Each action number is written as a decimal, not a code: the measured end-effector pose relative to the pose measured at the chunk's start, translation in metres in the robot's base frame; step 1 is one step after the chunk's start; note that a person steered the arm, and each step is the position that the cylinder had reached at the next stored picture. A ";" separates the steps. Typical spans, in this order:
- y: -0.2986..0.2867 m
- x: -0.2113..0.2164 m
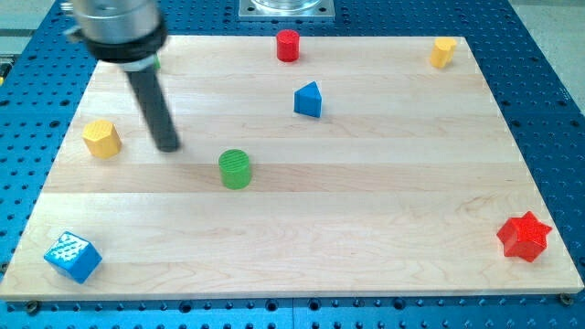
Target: Place the green circle at the bottom center of the board
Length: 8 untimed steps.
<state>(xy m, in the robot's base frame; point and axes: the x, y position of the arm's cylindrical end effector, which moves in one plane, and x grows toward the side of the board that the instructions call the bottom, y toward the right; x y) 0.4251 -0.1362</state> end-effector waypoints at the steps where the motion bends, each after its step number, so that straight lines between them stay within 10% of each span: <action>1: 0.060 0.026; 8: 0.135 0.116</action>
<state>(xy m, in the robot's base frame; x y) 0.5409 -0.0016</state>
